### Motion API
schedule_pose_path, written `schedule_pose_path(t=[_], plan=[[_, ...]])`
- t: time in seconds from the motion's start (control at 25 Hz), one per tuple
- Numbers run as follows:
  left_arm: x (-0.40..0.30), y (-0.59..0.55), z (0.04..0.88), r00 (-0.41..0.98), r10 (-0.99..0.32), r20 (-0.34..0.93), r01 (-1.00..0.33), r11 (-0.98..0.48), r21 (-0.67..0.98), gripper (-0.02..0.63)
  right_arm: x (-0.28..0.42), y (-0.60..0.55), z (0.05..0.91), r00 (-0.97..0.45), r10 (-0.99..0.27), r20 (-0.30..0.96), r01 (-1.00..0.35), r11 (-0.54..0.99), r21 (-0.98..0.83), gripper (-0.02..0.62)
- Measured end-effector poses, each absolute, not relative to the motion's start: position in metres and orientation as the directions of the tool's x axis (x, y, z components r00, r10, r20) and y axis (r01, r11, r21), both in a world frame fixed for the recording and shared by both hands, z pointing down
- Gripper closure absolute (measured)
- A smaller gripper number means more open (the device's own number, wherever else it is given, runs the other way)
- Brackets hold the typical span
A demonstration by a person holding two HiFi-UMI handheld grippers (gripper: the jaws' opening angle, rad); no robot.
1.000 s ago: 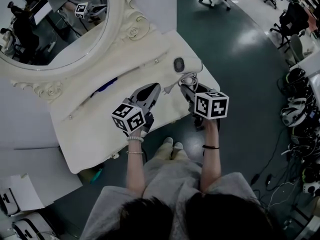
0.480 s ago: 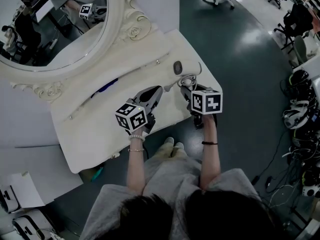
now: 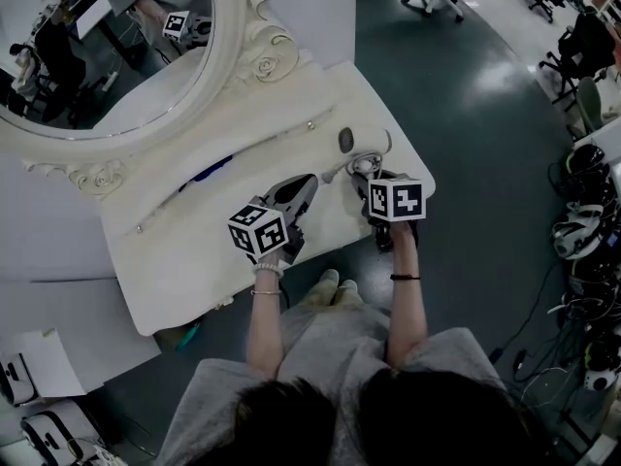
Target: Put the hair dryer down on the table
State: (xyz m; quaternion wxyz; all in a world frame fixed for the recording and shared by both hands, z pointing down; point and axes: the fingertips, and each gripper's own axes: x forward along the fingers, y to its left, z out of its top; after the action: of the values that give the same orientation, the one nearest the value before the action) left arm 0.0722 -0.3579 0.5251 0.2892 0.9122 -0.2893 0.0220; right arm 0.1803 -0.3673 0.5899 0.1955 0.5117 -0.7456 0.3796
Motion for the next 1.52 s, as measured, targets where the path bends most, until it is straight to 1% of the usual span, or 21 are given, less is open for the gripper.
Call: schedule_pose_path(t=[0.48, 1.16, 1.52], plan=[[0.065, -0.363, 0.536, 0.823, -0.519, 0.229, -0.553, -0.644, 0.528, 0.601, 0.17, -0.379, 0.604, -0.303, -0.568, 0.765, -0.948, 0.261, -0.182, 0.411], [0.061, -0.366, 0.548, 0.824, -0.505, 0.258, -0.555, -0.627, 0.546, 0.601, 0.158, -0.387, 0.612, -0.212, -0.541, 0.814, -0.95, 0.311, -0.04, 0.411], [0.058, -0.364, 0.545, 0.823, -0.51, 0.252, -0.555, -0.624, 0.55, 0.601, 0.154, -0.389, 0.614, -0.17, -0.534, 0.828, -0.941, 0.338, 0.024, 0.411]])
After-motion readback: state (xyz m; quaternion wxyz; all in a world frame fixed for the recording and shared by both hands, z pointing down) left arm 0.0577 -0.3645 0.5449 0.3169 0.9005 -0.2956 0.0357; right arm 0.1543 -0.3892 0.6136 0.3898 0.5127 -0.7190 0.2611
